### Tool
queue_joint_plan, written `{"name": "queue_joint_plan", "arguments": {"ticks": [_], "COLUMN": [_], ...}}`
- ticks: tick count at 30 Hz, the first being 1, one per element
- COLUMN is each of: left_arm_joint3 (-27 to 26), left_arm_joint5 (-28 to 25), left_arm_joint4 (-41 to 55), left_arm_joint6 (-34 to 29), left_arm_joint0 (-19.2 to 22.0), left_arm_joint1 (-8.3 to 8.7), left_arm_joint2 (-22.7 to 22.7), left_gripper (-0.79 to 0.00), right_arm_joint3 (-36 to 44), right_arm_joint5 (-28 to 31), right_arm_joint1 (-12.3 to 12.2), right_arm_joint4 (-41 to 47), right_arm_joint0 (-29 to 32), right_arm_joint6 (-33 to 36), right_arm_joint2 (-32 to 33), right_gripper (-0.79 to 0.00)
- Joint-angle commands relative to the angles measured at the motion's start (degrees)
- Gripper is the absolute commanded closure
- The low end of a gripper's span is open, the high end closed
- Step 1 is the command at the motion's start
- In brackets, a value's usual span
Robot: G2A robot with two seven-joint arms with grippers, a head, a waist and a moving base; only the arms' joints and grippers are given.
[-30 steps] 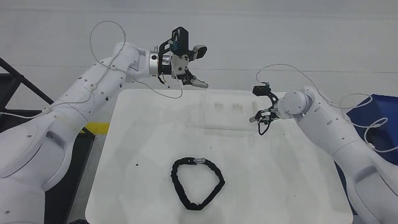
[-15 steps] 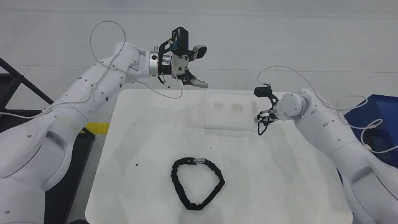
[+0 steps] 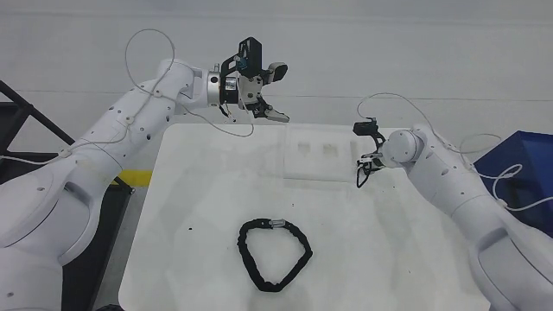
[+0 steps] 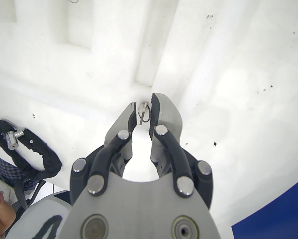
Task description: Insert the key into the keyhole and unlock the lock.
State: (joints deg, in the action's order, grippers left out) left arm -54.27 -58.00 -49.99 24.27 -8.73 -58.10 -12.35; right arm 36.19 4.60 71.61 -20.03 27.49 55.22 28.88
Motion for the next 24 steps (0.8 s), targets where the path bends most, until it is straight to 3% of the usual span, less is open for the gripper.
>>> {"name": "queue_joint_plan", "arguments": {"ticks": [1, 6, 16, 24], "left_arm_joint3": [0.00, 0.00, 0.00, 0.00], "left_arm_joint5": [0.00, 0.00, 0.00, 0.00], "left_arm_joint4": [0.00, 0.00, 0.00, 0.00], "left_arm_joint6": [0.00, 0.00, 0.00, 0.00], "left_arm_joint0": [0.00, 0.00, 0.00, 0.00], "left_arm_joint1": [0.00, 0.00, 0.00, 0.00], "left_arm_joint2": [0.00, 0.00, 0.00, 0.00], "left_gripper": [-0.785, -0.785, -0.785, -0.785], "right_arm_joint3": [-0.56, -2.00, -2.94, 0.12], "right_arm_joint5": [-0.11, -0.37, -1.81, -2.62], "right_arm_joint1": [0.36, 1.30, 2.52, 1.63], "right_arm_joint4": [-0.13, -0.75, -3.59, -5.12], "right_arm_joint0": [-0.06, -0.27, -1.59, -1.99], "right_arm_joint6": [-0.15, -0.27, 0.19, 1.64], "right_arm_joint2": [-0.03, -0.14, -0.14, 1.80], "right_gripper": [-0.108, 0.000, 0.000, 0.000]}}
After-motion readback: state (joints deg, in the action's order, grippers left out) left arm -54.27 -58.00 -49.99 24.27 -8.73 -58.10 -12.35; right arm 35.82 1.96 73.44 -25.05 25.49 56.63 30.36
